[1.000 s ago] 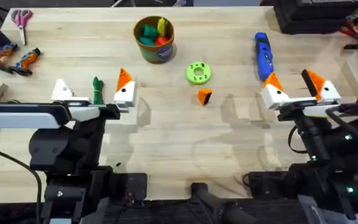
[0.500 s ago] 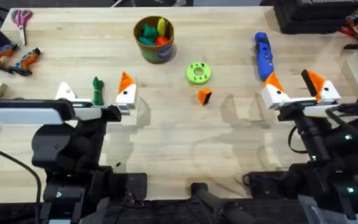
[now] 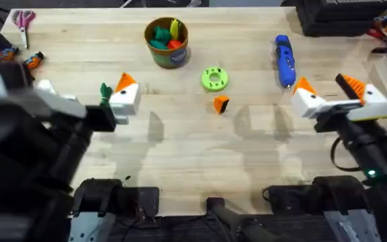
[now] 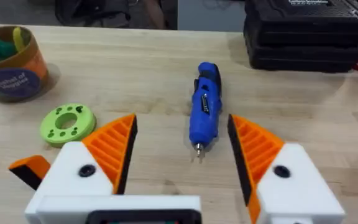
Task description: Pick up the gripper from the table and insert it into the empty holder that is missing its gripper. Then pick up a screw, insert it into the mounting hole, and use the screwdriver to tighten it. Finally, clean up the table by picking up the vegetable and placing it into the bucket.
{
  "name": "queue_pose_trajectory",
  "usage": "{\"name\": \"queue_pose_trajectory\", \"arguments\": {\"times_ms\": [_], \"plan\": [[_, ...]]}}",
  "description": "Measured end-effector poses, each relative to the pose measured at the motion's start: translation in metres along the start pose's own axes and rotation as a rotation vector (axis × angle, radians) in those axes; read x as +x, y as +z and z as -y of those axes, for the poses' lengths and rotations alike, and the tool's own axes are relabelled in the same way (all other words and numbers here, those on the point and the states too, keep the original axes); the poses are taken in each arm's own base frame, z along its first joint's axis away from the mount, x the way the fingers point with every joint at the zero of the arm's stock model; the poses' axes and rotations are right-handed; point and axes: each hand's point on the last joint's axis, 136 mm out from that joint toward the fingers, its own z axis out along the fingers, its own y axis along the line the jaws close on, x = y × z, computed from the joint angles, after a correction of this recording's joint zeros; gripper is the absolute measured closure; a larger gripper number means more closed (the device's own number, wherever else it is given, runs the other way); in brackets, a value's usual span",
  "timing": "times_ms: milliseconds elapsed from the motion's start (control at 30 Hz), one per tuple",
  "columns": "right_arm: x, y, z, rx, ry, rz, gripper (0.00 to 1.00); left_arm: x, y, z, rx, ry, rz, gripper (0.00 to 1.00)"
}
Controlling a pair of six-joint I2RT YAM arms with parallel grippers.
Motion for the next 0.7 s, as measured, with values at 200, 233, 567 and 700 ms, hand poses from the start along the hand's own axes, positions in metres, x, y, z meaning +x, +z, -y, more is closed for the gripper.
{"name": "queue_pose_trajectory", "arguments": {"times_ms": [200,233,567,700], "plan": [[-0.027,0.006,0.000,-0.003,0.005,-0.181,0.162,-0.036,0.013,0.000,0.003,0.022,-0.240,0.016],[-0.029,0.008,0.000,-0.004,0.006,-0.209,0.163,-0.041,0.016,0.000,0.003,0.024,-0.265,0.015],[-0.062,0.023,0.000,-0.006,0.015,-0.527,0.162,-0.062,0.036,0.000,0.007,0.019,-0.555,0.015],[-0.074,0.024,0.000,-0.006,0.018,-0.633,0.162,-0.064,0.040,0.000,0.004,0.012,-0.623,0.015]]}}
